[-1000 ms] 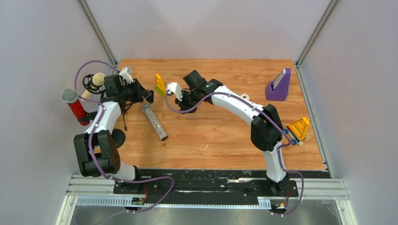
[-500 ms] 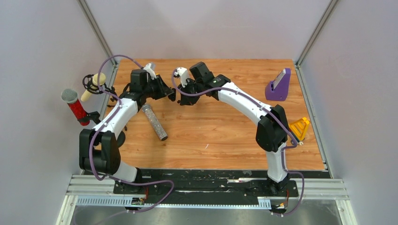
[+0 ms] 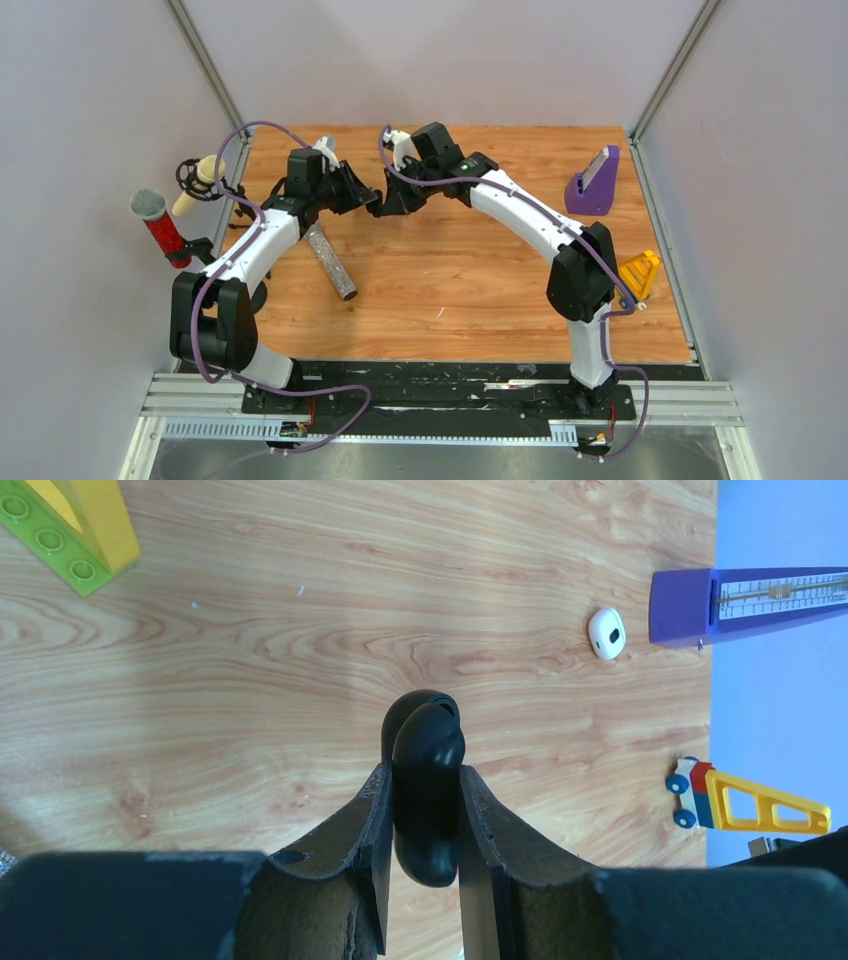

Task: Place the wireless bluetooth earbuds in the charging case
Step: Place the earbud in the charging case.

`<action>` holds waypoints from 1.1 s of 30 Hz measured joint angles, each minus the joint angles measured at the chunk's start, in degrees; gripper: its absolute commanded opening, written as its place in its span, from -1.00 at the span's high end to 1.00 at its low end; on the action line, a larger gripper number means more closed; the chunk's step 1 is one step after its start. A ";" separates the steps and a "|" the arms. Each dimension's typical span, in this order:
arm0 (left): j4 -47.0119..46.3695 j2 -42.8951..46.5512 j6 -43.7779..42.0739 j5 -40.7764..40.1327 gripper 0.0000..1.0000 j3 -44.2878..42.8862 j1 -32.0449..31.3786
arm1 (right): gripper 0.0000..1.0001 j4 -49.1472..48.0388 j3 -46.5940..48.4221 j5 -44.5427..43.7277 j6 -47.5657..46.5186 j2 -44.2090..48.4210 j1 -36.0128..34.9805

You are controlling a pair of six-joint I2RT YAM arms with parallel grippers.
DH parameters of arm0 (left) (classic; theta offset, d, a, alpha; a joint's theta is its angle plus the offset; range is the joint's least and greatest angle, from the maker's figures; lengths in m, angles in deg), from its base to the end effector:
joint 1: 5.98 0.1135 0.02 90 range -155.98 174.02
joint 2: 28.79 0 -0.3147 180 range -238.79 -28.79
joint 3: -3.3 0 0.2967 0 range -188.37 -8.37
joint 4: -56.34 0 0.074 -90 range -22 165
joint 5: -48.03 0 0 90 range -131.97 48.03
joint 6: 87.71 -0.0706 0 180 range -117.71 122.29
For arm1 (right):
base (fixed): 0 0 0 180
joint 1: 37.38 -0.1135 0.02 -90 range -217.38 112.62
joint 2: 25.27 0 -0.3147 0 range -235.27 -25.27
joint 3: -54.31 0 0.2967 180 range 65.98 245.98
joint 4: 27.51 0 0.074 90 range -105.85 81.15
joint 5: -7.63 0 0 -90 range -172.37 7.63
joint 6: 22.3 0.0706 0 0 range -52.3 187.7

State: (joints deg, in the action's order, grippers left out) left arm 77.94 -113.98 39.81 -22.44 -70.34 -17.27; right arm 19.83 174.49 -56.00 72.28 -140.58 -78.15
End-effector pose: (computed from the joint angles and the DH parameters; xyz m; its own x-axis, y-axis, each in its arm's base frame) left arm 0.3896 -0.1018 0.2908 -0.7049 -0.4446 -0.5527 0.0374 0.7548 -0.6549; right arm 0.3971 0.3838 0.3305 -0.5763 -0.4024 -0.7113 -0.7897 0.4983 0.3578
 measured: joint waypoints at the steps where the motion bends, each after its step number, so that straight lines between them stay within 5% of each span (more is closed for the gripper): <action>1: 0.02 0.00 0.13 -0.26 0.67 0.00 -0.26 | 1.00 -0.07 0.13 0.22 0.57 0.00 0.24; 33: -0.44 0.50 1.07 -2.32 0.65 0.11 -1.07 | 1.00 -3.91 -0.50 7.80 19.76 -4.74 3.06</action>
State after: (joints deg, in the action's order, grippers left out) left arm 77.50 -113.47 40.88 -24.76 -70.24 -18.34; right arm 15.92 173.98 -48.19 92.03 -145.32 -75.09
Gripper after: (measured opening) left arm 0.326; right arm 0.033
